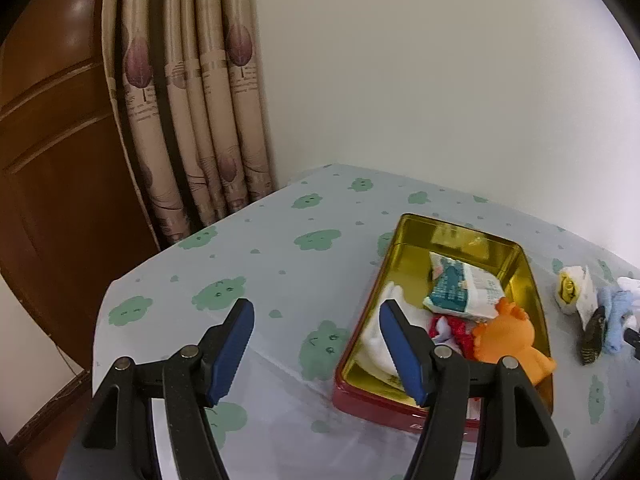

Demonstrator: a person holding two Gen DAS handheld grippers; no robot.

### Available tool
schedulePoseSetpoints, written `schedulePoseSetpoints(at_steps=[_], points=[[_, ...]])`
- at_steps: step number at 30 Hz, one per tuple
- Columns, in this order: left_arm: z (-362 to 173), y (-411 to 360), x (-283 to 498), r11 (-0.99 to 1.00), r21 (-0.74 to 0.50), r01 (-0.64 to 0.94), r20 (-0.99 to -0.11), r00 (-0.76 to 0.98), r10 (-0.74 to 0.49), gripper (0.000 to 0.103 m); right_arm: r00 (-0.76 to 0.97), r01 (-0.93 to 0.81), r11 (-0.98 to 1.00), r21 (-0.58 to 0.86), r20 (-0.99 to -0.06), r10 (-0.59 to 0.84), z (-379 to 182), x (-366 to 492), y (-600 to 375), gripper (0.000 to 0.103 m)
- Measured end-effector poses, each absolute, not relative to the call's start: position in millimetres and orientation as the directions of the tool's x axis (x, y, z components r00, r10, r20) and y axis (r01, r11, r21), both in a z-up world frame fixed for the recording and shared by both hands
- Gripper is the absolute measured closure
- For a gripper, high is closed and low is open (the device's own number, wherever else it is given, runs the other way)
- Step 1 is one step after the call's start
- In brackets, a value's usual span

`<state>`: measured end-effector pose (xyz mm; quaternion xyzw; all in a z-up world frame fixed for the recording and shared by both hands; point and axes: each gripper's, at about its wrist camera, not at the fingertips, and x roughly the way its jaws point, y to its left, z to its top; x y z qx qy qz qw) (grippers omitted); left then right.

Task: Organize soft objects
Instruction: 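Move the right tool to the white cotton ball and grasp it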

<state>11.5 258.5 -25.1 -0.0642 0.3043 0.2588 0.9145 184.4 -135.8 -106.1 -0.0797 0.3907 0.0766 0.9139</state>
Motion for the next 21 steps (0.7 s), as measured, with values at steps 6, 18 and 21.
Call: schedulePoseSetpoints(at_steps=[6, 18, 21], points=[[-25.7, 249.6, 14.0, 0.875, 0.062, -0.480, -0.586, 0.692, 0.421, 0.036, 0.660, -0.209, 0.974, -0.087, -0.748, 0.075, -118.2, 198.8, -135.8, 0.064], [-7.7, 194.2, 22.9, 0.965, 0.054, -0.256, -0.627, 0.744, 0.232, 0.036, 0.651, -0.267, 0.963, -0.034, -0.743, 0.154, -124.8, 190.7, -134.9, 0.083], [-2.6, 171.2, 27.7, 0.981, 0.052, -0.185, -0.621, 0.763, 0.177, 0.036, 0.649, -0.272, 0.962, -0.016, -0.741, 0.171, -123.4, 183.9, -139.2, 0.084]])
